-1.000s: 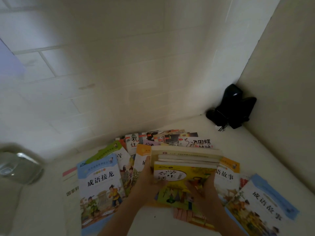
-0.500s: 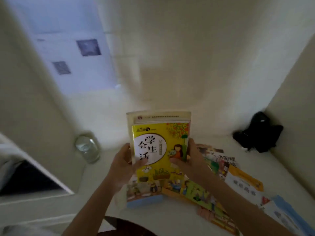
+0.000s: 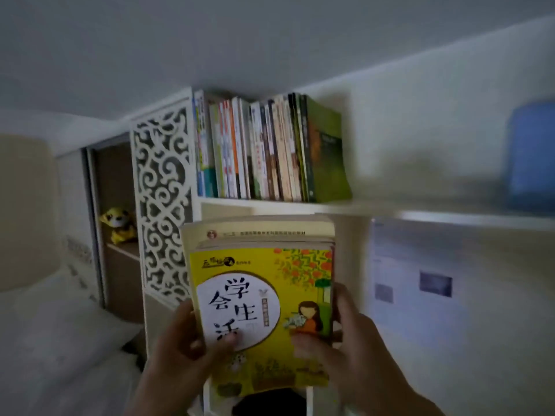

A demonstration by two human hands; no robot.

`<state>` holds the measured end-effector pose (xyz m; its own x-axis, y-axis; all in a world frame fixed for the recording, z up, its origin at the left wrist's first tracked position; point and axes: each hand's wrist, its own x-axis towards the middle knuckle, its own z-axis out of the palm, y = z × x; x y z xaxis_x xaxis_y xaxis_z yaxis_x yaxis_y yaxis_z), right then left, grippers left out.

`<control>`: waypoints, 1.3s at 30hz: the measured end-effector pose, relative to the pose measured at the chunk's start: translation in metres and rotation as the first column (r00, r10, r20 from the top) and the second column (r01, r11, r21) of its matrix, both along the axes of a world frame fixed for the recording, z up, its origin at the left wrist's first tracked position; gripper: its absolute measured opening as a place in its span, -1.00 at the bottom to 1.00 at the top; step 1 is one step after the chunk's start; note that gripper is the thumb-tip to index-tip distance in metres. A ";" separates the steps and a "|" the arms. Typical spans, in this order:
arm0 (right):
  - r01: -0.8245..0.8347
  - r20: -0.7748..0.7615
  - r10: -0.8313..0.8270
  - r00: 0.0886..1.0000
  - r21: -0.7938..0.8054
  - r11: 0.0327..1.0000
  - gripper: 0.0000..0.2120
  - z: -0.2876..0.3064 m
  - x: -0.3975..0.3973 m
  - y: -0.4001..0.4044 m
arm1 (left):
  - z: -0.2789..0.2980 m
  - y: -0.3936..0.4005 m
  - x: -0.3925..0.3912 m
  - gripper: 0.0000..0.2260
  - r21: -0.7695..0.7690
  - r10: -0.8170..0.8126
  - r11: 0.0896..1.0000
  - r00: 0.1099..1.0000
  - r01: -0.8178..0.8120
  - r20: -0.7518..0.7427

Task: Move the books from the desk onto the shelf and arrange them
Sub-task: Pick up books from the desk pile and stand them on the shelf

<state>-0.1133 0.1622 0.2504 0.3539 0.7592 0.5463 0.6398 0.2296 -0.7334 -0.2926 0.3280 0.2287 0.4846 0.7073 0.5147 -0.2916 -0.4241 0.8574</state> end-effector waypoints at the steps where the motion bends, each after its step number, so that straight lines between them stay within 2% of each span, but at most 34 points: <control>1: -0.020 0.030 0.018 0.999 0.034 0.999 -0.53 0.025 -0.005 0.008 | 0.025 0.007 -0.006 -0.51 0.051 0.018 0.999 0.999 -0.020 0.034; 4: 0.019 0.144 -0.040 0.989 0.142 0.990 -0.47 0.100 -0.003 0.021 | 0.099 0.013 -0.006 -0.51 0.198 0.007 0.980 0.994 -0.028 0.106; 7: 0.100 0.201 -0.137 0.970 0.185 0.978 -0.40 0.171 0.026 0.022 | 0.160 0.014 0.024 -0.47 0.275 0.010 0.960 0.990 -0.048 0.138; 10: 0.184 0.178 -0.210 0.961 0.153 0.971 -0.42 0.227 0.071 0.016 | 0.206 0.012 0.077 -0.48 0.288 0.061 0.951 0.980 -0.115 0.190; 13: 0.227 0.057 -0.232 0.971 0.091 0.970 -0.47 0.255 0.117 0.013 | 0.232 0.010 0.136 -0.53 0.262 0.073 0.958 0.981 -0.118 0.177; 19: 0.307 -0.079 -0.312 0.947 -0.063 0.949 -0.51 0.254 0.190 0.030 | 0.234 0.027 0.225 -0.54 0.287 0.154 0.943 0.986 -0.168 0.071; 23: 0.252 -0.139 -0.268 0.953 -0.123 0.960 -0.58 0.246 0.222 0.059 | 0.233 0.042 0.239 -0.48 0.363 0.223 0.907 0.975 -0.216 0.021; 25: 0.219 -0.162 -0.234 0.959 -0.103 0.970 -0.56 0.245 0.231 0.071 | 0.232 0.050 0.238 -0.41 0.427 0.208 0.887 0.978 -0.174 -0.033; 29: 0.160 -0.189 -0.173 0.967 -0.084 0.984 -0.57 0.244 0.248 0.084 | 0.221 0.060 0.232 -0.20 0.625 0.218 0.773 0.970 -0.104 -0.108; 31: 0.170 -0.188 -0.182 0.965 -0.079 0.982 -0.58 0.243 0.246 0.087 | 0.216 0.064 0.231 -0.11 0.697 0.298 0.700 0.951 -0.159 -0.082; 33: 0.241 -0.080 -0.248 0.966 -0.086 0.967 -0.59 0.240 0.238 0.094 | 0.213 0.065 0.232 -0.10 0.718 0.346 0.660 0.938 -0.222 -0.028; 36: 0.279 0.205 -0.236 0.950 -0.216 0.936 -0.40 0.230 0.229 0.108 | 0.205 0.067 0.238 -0.08 0.728 0.369 0.631 0.929 -0.267 0.020; 37: 0.267 0.225 -0.206 0.952 -0.288 0.920 -0.33 0.225 0.228 0.112 | 0.203 0.069 0.241 -0.06 0.734 0.385 0.613 0.922 -0.292 0.045; 39: 0.250 0.185 -0.192 0.964 -0.380 0.890 -0.05 0.219 0.233 0.111 | 0.199 0.073 0.247 -0.04 0.739 0.419 0.576 0.903 -0.349 0.099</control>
